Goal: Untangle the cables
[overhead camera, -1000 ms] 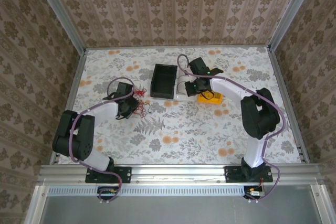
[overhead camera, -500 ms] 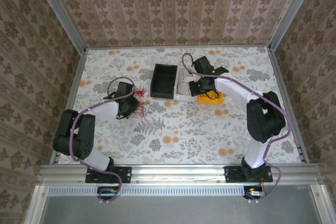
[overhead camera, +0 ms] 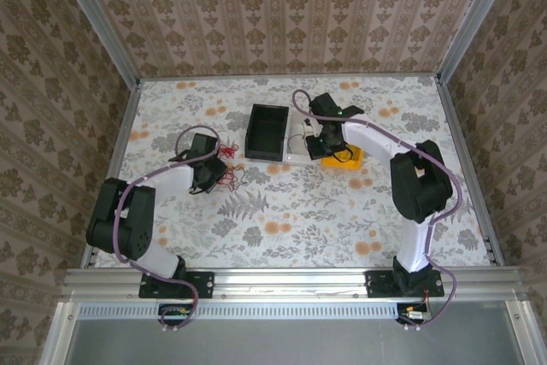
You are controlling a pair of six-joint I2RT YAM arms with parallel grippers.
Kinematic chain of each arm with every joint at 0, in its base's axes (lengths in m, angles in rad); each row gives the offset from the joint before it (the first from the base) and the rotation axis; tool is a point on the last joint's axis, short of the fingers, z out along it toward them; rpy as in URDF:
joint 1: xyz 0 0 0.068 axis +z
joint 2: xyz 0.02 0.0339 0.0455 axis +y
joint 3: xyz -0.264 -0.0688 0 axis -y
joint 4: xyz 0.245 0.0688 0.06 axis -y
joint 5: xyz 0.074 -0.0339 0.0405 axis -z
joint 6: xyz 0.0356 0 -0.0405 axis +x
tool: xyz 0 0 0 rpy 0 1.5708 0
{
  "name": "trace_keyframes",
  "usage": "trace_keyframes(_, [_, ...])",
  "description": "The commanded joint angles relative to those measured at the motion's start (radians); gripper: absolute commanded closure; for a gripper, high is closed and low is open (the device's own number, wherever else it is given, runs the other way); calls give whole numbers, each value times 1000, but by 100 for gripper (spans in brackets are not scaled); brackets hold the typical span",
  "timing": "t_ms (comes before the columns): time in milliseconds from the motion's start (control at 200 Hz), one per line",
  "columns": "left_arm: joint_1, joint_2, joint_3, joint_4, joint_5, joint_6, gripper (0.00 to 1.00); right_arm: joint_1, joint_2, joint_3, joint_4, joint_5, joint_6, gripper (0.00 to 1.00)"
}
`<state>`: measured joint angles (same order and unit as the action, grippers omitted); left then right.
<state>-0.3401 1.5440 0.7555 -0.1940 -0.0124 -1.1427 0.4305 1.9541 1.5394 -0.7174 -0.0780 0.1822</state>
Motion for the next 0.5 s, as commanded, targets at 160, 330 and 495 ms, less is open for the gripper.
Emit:
trace_keyframes(160, [-6,19,13,-22,3,18,100,-2,209,273,-72,34,14,100])
trace_keyframes(330, [-5,21,22,-21,5,32,100,-3,351,450,-118,63,27,99])
trace_keyframes(495, [-5,2,10,-4,-7,35,100,-3,405,517,-139,95,38,97])
